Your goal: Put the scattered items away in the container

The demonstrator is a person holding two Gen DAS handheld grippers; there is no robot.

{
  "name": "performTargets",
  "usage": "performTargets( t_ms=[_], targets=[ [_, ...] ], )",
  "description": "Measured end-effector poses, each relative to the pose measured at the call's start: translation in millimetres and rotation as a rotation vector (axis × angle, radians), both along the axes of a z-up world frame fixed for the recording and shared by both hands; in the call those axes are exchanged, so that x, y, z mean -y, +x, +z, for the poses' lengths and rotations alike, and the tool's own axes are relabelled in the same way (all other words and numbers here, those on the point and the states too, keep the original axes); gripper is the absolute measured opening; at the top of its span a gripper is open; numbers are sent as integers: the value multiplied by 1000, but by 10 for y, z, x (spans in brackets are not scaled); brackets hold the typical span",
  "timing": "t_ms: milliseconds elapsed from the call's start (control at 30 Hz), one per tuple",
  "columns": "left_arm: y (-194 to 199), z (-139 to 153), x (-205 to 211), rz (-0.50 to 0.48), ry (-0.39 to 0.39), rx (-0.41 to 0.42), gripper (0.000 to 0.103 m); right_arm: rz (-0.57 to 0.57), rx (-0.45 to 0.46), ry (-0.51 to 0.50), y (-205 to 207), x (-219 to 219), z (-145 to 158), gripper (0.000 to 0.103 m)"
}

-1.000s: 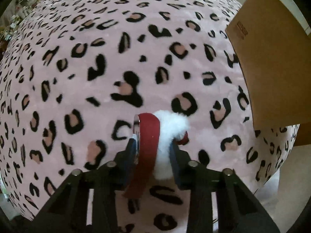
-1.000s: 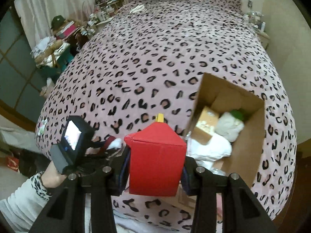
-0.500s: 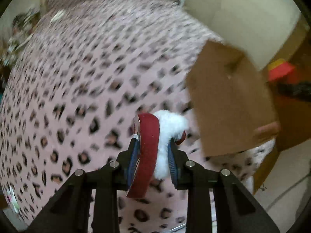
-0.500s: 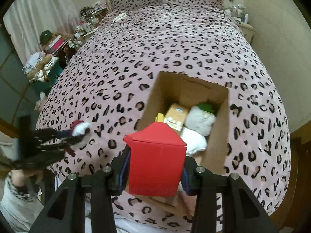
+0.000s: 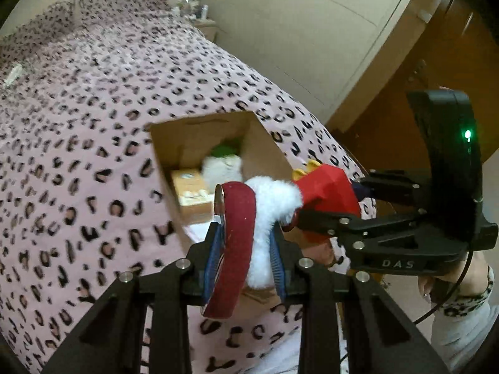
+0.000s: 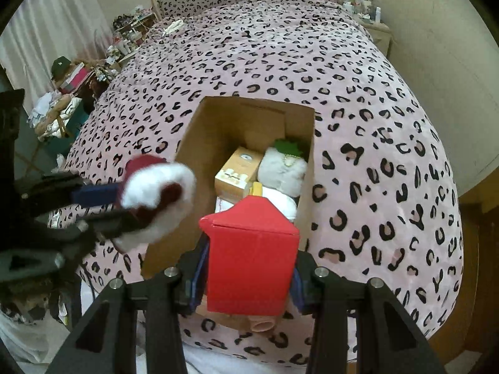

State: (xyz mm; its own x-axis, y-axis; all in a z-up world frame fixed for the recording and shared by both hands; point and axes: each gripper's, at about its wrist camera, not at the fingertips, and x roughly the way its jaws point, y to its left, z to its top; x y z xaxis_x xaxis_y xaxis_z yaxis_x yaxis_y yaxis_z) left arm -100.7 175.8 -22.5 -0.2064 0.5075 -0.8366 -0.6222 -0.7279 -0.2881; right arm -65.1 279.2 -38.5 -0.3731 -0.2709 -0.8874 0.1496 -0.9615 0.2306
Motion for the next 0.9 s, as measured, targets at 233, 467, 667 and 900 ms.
performTargets(
  t_ms=[233, 467, 667, 900],
  targets=[
    [1, -136, -162, -1, -16, 36, 42, 32, 23, 11, -24, -9, -132, 44],
    [43, 7, -63, 32, -16, 22, 72, 33, 12, 3, -13, 0, -102, 47],
    [101, 101, -5, 61, -40, 35, 75, 32, -3, 26, 12, 42, 17, 49],
    [221, 214, -22, 86, -140, -2, 82, 4, 23, 112, 94, 46, 22, 55]
  ],
)
